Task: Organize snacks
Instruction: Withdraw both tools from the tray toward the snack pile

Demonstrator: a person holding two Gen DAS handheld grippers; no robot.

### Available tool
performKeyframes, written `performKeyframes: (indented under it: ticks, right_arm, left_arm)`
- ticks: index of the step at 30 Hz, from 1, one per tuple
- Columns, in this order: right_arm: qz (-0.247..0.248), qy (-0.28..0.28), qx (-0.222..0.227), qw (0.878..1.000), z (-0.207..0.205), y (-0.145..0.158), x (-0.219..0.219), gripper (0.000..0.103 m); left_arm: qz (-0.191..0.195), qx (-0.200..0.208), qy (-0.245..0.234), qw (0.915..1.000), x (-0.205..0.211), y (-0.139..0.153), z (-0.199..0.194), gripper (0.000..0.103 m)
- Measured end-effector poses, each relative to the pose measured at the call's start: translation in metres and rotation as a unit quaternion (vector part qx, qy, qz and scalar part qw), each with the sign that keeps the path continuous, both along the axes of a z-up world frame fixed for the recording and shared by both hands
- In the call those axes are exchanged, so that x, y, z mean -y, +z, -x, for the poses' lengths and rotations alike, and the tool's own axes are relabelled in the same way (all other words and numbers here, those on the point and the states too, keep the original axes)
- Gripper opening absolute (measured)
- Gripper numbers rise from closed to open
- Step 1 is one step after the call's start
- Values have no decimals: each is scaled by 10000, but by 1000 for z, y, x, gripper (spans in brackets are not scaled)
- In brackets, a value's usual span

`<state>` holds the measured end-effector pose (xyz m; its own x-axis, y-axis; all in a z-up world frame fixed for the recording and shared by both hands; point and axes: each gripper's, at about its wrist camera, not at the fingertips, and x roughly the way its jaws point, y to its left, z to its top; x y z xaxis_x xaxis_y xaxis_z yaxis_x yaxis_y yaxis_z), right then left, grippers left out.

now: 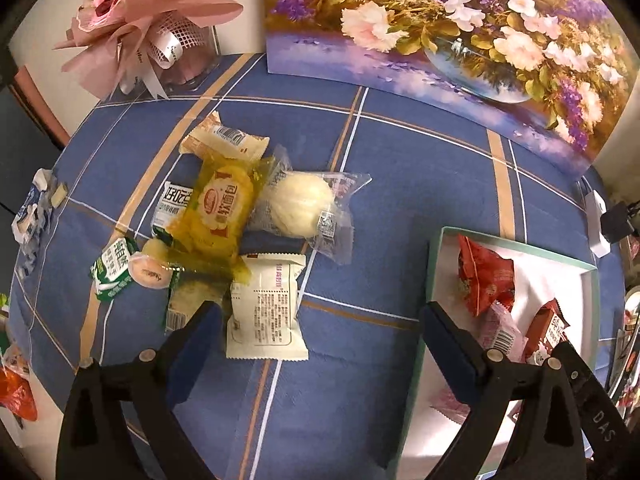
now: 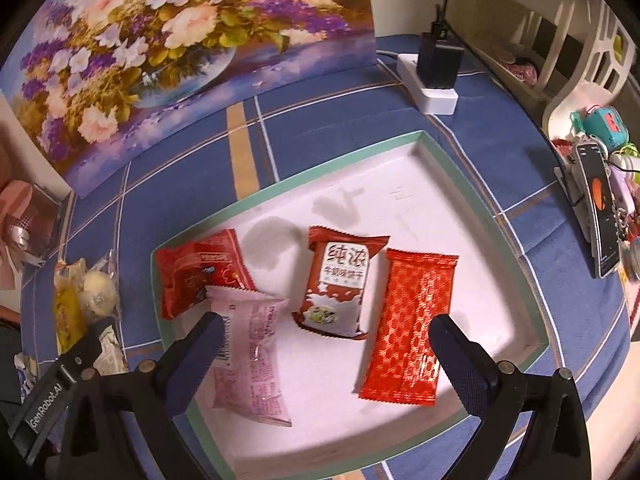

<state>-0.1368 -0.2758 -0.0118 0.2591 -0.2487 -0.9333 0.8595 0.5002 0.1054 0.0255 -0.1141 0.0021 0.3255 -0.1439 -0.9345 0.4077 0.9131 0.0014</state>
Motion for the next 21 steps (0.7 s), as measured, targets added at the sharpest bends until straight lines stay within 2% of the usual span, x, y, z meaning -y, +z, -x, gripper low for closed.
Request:
performKeyframes:
  ticks: [5,12,15,18,21]
  right_arm:
    - [40,-39,120,9999,-4,7,-5,103]
    - [258,-331,491,9979,-4,27,-6,103]
    - [318,-351,529,9975,-6,31,-9,103]
    - [400,-337,524,9973,-13,34,-13,103]
    - [484,-214,526,9972,-22,35,-21,103]
  left_arm:
    - [-166,262,-261,9992,-4,9,-3,99]
    - [-194,487,-407,9978,-16,21,-13,99]
    - [-138,397,-448,9981,-23,20,-21,99]
    - [75,124,-527,9985,-36,17,-31,99]
    - [195,-9,-380,9991,-57,14,-46,99]
